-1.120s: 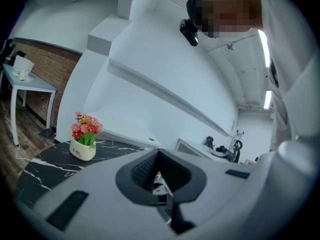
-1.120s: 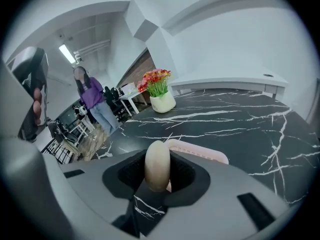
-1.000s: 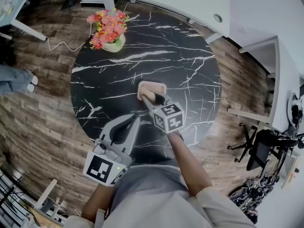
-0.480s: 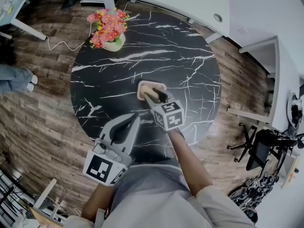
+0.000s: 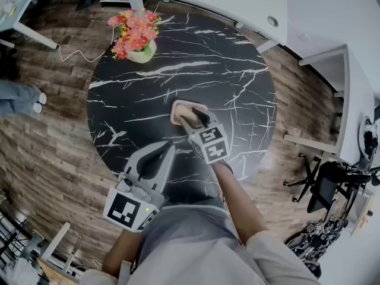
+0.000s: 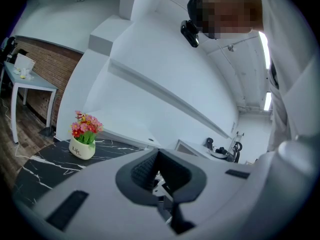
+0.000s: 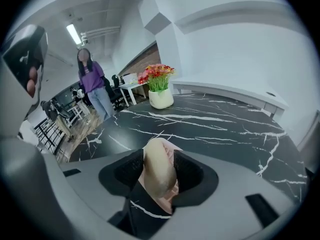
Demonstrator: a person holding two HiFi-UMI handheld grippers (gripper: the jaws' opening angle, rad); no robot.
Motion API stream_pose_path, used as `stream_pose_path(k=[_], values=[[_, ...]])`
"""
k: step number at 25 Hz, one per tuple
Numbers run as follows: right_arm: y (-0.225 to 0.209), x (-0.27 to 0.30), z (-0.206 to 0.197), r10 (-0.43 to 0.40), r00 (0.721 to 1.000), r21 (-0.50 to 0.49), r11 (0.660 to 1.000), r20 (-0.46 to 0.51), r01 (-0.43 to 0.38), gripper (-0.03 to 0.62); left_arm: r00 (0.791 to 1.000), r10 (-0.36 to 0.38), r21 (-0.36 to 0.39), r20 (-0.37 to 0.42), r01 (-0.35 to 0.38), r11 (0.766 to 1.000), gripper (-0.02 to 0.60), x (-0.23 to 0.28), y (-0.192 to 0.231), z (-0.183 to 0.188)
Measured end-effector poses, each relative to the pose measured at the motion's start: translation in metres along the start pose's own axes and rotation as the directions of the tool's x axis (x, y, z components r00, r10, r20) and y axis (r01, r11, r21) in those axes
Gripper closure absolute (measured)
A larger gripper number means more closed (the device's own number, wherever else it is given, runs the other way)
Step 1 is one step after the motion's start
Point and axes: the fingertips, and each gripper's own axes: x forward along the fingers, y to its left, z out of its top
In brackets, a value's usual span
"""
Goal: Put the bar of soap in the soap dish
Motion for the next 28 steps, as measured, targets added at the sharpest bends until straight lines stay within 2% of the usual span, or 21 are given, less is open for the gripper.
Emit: stream_pose_path(k=[2, 9, 16, 17, 20, 21, 28], values=[[-0.001, 0.000, -0.001, -0.002, 1.000, -0.030, 1.000, -0.007, 0.001, 0.408, 1.000, 0.001, -0.002, 0.001, -0.001, 1.000, 0.578, 0.000, 0.000, -0.001], [-0.005, 0.003, -0.006, 0.002, 1.000, -0.040, 0.999, 0.003, -0.002, 0.382, 1.000, 0.005, -0.015, 0.005, -0.005, 1.000, 0.578, 0.005, 0.003, -0.004], [-0.002, -0.001, 0.000, -0.003, 0.999, -0.088, 0.996, 0.039, 0.006, 0.384, 1.000, 0.001, -0.018, 0.001, -0.001, 1.000, 0.578, 0.010, 0.003, -0.006], [-0.002, -0.003, 0.000, -0.009, 0.999, -0.091, 0.996, 0.048, 0.013, 0.390, 1.000, 0.002, -0.018, 0.000, -0.002, 1.000, 0.578, 0.011, 0.003, -0.007], [-0.002, -0.011, 0.004, -0.032, 0.996, -0.095, 0.995, 0.085, 0.040, 0.513, 1.000, 0.006, -0.016, -0.003, -0.006, 1.000, 0.578, 0.012, 0.005, -0.008], [-0.002, -0.013, 0.005, -0.038, 0.995, -0.094, 0.994, 0.096, 0.047, 0.534, 1.000, 0.007, -0.015, -0.004, -0.007, 1.000, 0.578, 0.012, 0.006, -0.009], [0.002, -0.036, 0.014, -0.050, 0.986, -0.047, 0.997, 0.158, 0.058, 0.568, 1.000, -0.002, -0.014, -0.004, 0.002, 1.000, 0.578, 0.014, 0.005, -0.007]])
